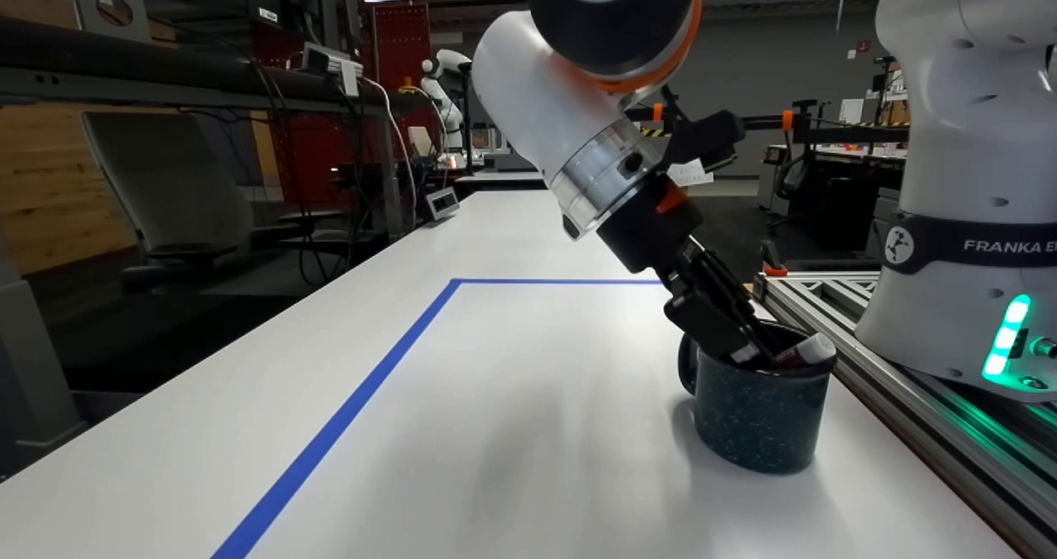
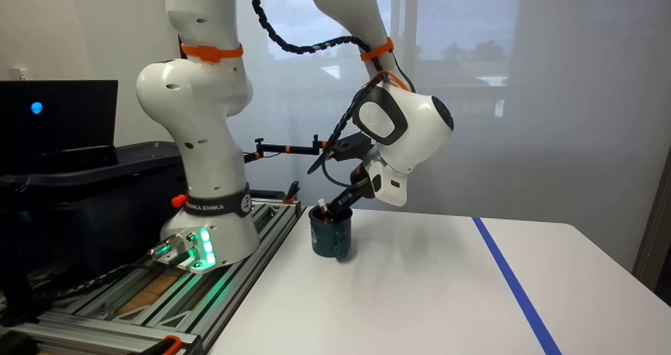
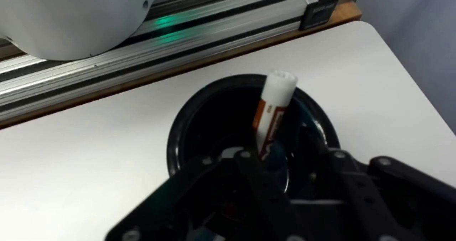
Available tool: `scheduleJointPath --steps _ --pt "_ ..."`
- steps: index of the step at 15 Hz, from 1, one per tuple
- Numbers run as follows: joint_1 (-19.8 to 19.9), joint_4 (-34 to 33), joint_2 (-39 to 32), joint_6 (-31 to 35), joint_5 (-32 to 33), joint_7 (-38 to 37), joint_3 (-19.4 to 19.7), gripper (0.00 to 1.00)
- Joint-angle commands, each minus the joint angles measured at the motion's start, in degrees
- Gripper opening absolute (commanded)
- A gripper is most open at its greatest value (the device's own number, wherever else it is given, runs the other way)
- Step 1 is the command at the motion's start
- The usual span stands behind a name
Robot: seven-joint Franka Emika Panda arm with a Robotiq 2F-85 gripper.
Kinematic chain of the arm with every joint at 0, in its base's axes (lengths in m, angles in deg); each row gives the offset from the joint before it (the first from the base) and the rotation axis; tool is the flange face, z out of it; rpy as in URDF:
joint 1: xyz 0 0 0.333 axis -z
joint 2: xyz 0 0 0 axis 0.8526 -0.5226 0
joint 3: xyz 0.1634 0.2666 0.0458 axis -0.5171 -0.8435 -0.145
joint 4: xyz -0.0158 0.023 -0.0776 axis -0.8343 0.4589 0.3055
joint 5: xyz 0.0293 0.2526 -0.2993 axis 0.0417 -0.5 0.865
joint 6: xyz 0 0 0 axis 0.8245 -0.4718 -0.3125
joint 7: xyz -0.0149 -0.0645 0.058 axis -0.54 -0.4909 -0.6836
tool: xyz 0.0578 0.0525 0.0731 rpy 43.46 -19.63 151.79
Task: Remove the marker from the cup and put it on the table
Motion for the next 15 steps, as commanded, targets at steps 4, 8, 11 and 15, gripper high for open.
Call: scheduleJointPath --steps 4,8,11,15 --pt "-0.46 2.06 0.28 1.29 -2.93 1.17 -0.26 0.35" --pt "-0.51 2.56 -0.24 1.39 -4.05 2.47 -0.42 0.07" --pt "-0.55 3.82 2.44 0.78 -3.17 2.62 -0.39 0.05" --pt "-0.63 6.03 7.49 -0.37 -2.40 4.79 -0.51 0.05"
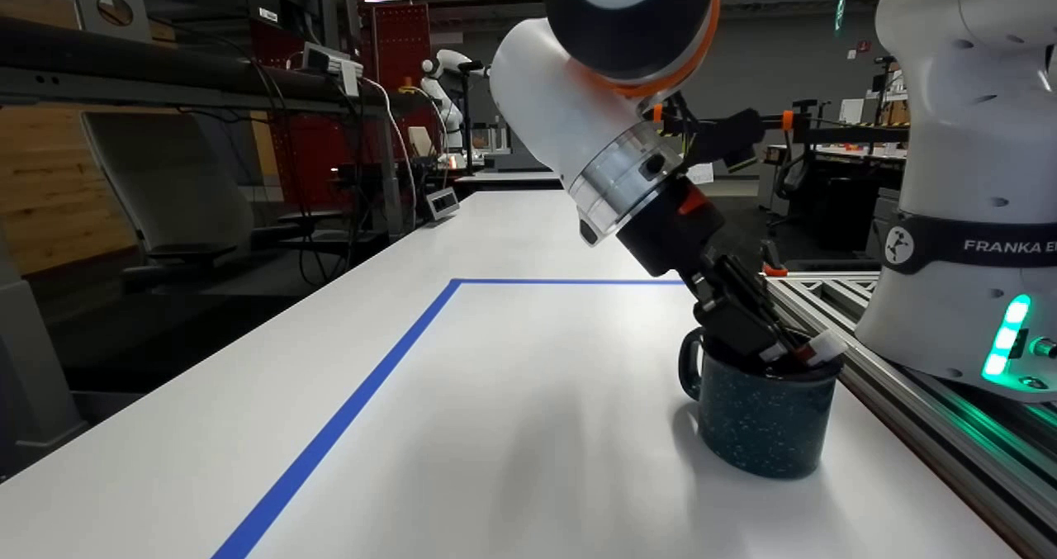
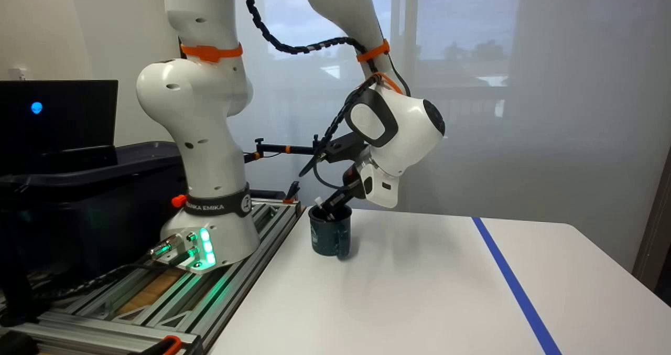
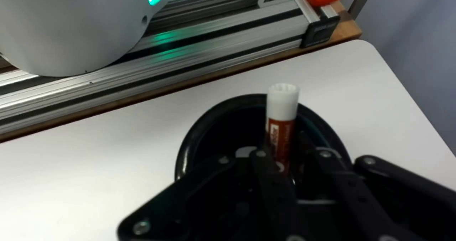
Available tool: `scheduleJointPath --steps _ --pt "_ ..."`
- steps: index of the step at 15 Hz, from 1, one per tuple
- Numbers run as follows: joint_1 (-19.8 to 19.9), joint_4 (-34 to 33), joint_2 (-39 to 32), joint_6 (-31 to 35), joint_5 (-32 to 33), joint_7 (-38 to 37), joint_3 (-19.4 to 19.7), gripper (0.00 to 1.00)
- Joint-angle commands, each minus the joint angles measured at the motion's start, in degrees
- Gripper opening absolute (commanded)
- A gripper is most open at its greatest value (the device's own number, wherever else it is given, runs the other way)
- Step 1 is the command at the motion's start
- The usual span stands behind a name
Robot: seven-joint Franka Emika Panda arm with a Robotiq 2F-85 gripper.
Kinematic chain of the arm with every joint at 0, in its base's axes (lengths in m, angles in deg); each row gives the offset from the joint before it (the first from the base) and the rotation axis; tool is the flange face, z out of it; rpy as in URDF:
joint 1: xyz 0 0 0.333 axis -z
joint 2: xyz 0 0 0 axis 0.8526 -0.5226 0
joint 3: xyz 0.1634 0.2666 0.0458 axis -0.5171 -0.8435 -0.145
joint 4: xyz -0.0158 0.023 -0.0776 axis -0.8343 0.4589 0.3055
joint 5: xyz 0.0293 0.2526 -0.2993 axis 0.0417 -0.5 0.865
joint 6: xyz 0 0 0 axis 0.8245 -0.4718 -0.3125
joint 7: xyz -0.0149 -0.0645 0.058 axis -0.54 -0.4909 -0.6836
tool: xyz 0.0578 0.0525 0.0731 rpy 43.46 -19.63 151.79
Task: Remove the marker from the cup and put it on the table
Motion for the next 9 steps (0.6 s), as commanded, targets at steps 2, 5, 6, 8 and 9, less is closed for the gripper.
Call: scheduleJointPath --steps 2,5,6,8,9 --pt "-0.46 3.01 7.68 -1.25 0.02 3.08 -0.14 0.05" --pt "-0.38 1.21 8.86 -2.19 0.90 3.54 0.13 0.05" --pt "-0.45 1.60 10.16 -2.42 0.91 3.54 0.10 0.05" --pt "-0.57 1.95 11.74 -2.51 0.96 4.11 0.08 0.05" --pt "-0.57 1.09 11.64 -2.89 1.11 4.23 0.13 0.05"
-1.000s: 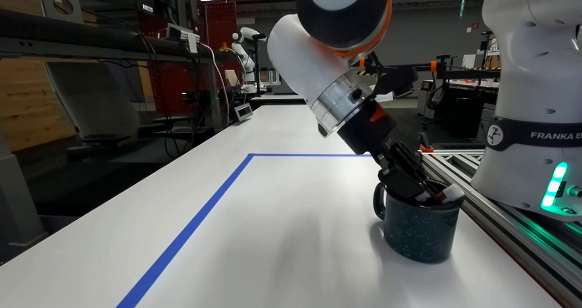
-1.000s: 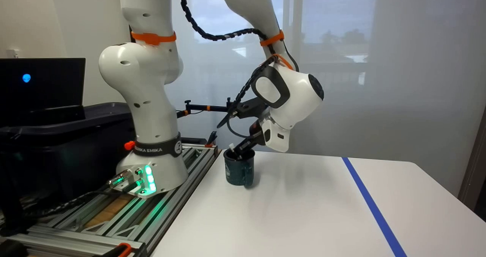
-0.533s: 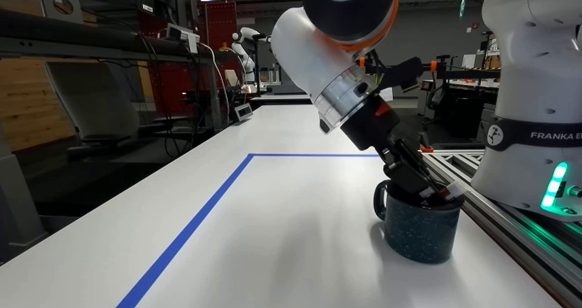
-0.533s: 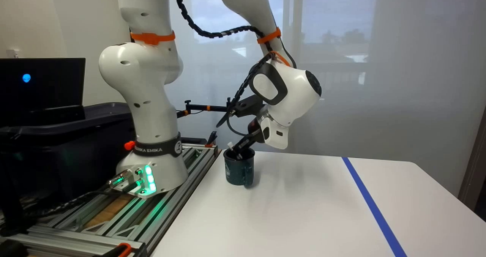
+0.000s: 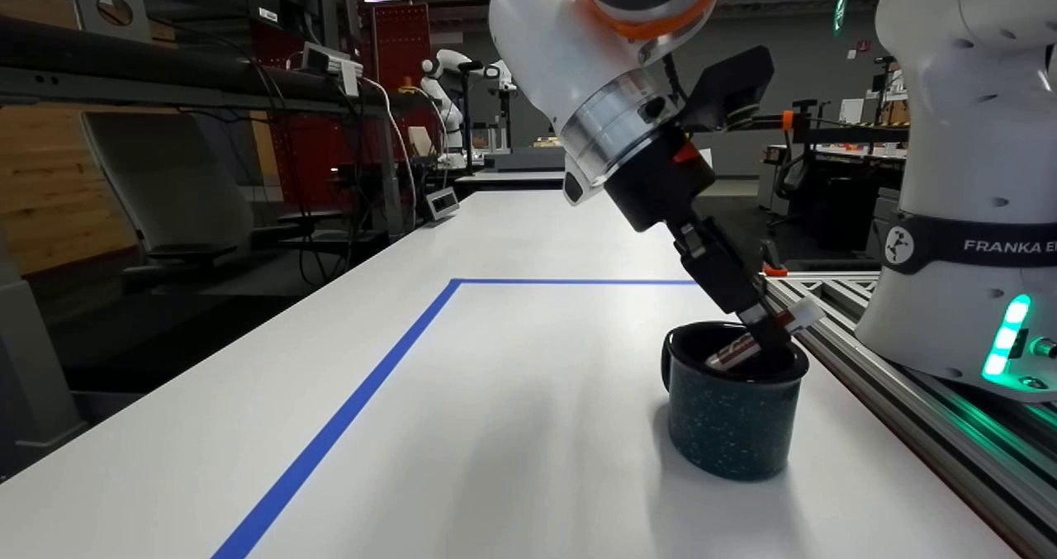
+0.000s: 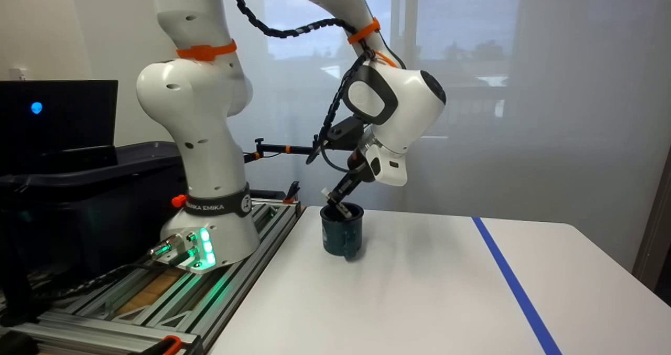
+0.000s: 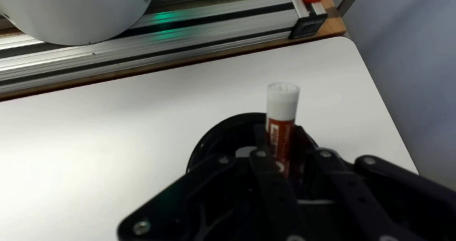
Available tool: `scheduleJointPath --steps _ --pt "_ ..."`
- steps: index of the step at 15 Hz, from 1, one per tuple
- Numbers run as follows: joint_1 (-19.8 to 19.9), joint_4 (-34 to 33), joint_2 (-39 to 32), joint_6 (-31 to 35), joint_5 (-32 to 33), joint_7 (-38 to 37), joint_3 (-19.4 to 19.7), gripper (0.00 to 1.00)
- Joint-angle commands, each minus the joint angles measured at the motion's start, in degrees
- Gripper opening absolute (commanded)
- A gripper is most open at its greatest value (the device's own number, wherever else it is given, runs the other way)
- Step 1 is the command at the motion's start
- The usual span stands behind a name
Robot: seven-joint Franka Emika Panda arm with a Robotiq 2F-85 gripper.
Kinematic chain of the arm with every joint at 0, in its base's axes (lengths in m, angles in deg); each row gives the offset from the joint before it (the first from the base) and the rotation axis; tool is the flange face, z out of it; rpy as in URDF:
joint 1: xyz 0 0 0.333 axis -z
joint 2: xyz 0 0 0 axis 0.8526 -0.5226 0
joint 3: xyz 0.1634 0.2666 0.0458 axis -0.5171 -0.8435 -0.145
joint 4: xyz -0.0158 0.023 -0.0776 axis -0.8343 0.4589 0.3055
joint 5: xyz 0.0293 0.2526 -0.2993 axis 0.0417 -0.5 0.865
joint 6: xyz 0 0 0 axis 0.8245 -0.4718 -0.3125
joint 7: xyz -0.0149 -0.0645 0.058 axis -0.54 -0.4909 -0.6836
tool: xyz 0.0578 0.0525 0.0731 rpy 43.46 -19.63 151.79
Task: Remove the marker from the cup and put it on the table
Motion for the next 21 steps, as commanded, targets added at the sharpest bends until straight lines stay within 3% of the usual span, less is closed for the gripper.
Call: scheduleJointPath --steps 1,7,12,16,21 --pt "-0.61 0.10 4.39 -2.31 0.61 1.89 0.29 0.05" --pt "-0.66 1.07 8.55 -3.77 0.65 4.86 0.56 0.05" --pt "-0.18 0.78 11.24 -3.59 2.29 1.12 0.67 0.05" --pt "0.92 0.70 12.97 -3.43 4.23 -3.58 1.20 0.05" --pt "5.35 0.67 11.63 -0.17 6.96 -13.85 3.60 0.05"
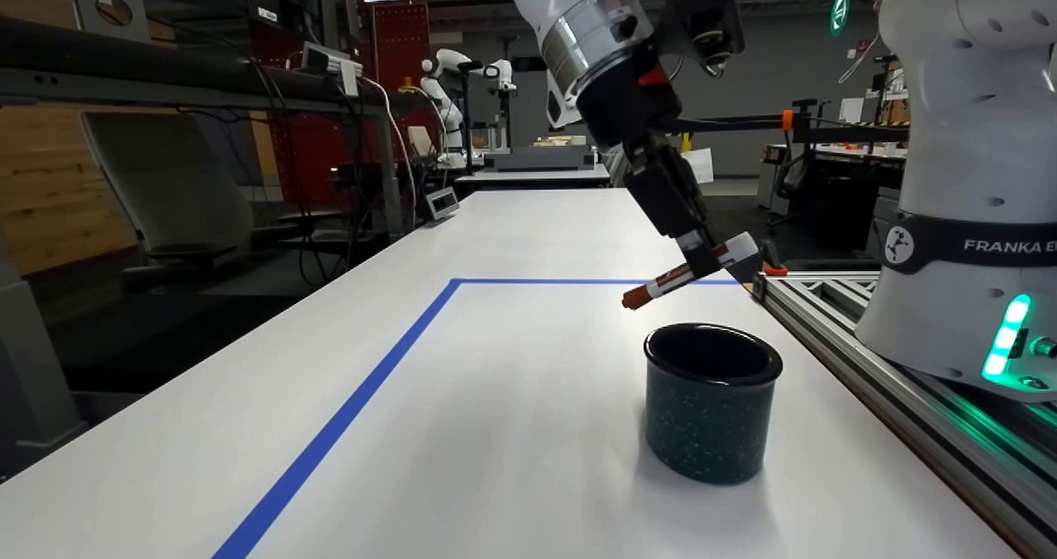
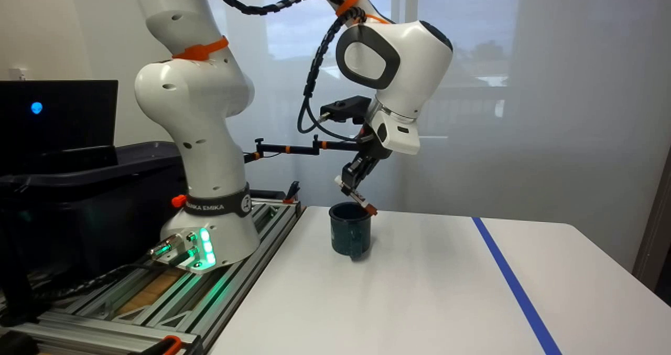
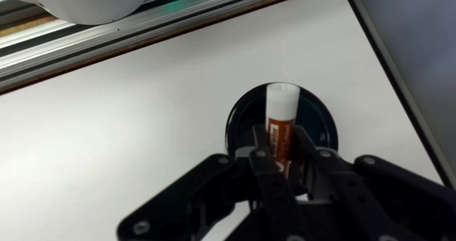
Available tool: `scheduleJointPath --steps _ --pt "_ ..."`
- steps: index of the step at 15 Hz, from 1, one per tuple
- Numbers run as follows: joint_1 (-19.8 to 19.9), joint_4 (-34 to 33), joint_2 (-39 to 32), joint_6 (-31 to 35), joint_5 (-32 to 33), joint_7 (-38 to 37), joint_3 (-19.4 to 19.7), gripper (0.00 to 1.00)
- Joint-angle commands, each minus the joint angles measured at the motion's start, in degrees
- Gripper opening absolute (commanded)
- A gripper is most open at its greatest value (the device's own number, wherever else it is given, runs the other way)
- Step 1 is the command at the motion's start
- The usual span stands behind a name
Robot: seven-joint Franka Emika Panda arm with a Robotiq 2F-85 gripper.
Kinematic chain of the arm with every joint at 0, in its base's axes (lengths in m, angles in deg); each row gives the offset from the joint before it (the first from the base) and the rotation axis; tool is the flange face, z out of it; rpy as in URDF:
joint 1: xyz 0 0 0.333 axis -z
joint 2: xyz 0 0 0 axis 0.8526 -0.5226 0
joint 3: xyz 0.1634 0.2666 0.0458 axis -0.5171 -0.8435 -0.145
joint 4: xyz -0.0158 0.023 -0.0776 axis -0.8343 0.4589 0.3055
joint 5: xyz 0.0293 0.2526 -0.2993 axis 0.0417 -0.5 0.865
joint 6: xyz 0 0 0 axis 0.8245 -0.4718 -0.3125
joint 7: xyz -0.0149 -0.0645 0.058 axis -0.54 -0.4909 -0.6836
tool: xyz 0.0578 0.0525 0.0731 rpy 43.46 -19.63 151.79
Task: Remove the marker from the cup and put it on the table
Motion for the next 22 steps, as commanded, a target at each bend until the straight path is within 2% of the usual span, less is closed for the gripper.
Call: scheduleJointPath --steps 1,6,11,16,22 --pt "3.49 0.28 0.00 2.10 2.15 -7.56 1.83 0.05" --pt "7.20 -0.02 -4.29 7.63 2.49 -12.44 4.74 0.05" --pt "8.47 0.21 -10.64 16.36 6.24 -21.51 5.37 0.05" --pt "6.69 0.31 -17.16 23.42 11.99 -30.82 5.69 0.05" --pt "2.54 0.27 -22.83 30.95 19.86 -39.68 6.71 0.05"
